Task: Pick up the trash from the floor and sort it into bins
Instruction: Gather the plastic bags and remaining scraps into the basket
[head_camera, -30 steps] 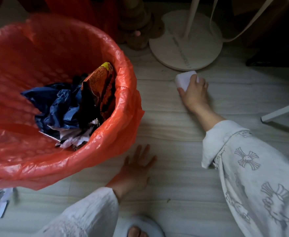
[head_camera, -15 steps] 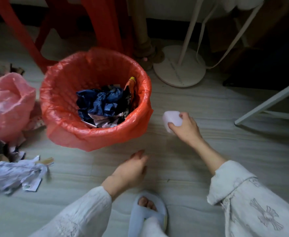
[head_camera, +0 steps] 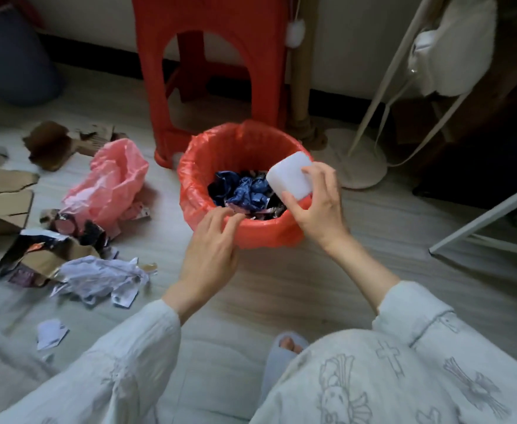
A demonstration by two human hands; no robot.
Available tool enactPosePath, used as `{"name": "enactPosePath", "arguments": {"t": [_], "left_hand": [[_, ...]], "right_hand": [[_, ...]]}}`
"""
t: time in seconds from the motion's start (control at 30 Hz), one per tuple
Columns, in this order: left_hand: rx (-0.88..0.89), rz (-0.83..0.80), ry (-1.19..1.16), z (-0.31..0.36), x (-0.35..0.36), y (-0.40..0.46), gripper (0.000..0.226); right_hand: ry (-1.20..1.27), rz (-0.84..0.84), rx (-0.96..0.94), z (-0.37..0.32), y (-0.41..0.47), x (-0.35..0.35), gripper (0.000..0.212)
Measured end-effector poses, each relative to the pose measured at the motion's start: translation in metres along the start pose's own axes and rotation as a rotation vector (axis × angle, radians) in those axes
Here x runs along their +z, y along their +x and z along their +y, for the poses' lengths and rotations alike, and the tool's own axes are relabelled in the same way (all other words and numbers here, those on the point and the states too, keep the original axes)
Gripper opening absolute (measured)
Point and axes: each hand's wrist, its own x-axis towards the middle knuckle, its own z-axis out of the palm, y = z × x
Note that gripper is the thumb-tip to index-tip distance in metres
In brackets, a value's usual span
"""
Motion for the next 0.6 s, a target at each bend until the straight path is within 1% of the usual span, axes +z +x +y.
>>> {"name": "enactPosePath", "arguments": {"t": [0.07,0.13,0.17,0.23,0.27,0.3,0.33,0.37,0.4,0.47,0.6], "left_hand": [[-0.092,-0.101,0.086,-0.022,-0.001,-0.008,0.066],[-0.143,-0.254,0.133,-0.041,0.002,-0.017,0.077],[-0.16,-0.322,0.137,-0.047,0.005,-0.021,0.079],[-0.181,-0.408,0.153,-0.051,0.007,-0.026,0.075],[-0.179,-0.419,0.153,-0.049,0.008,-0.027,0.072],[-0.18,-0.406,0.133,-0.051,0.008,-0.028,0.07],[-0.18,-0.379,0.107,-0.052,0.008,-0.028,0.07],[-0.178,-0.356,0.089,-0.054,0.007,-0.027,0.069],[-0.181,-0.338,0.078,-0.056,0.004,-0.027,0.068],[-0.188,-0.309,0.069,-0.059,-0.005,-0.025,0.065],[-0.177,-0.295,0.087,-0.065,-0.032,-0.029,0.06]], "right_hand": [[-0.058,-0.168,-0.063,-0.013,0.011,0.016,0.051],[-0.117,-0.32,-0.055,-0.028,0.023,0.034,0.049],[-0.152,-0.377,-0.037,-0.032,0.026,0.041,0.049],[-0.227,-0.529,-0.017,-0.037,0.033,0.058,0.051],[-0.25,-0.626,-0.013,-0.038,0.035,0.064,0.048],[-0.252,-0.723,-0.014,-0.041,0.036,0.069,0.041],[-0.239,-0.802,-0.015,-0.043,0.036,0.074,0.032],[-0.225,-0.852,-0.01,-0.047,0.035,0.076,0.03],[-0.222,-0.875,0.009,-0.051,0.034,0.077,0.034],[-0.238,-0.868,0.034,-0.062,0.033,0.07,0.04],[-0.261,-0.858,-0.068,-0.088,0.034,0.05,0.04]]}}
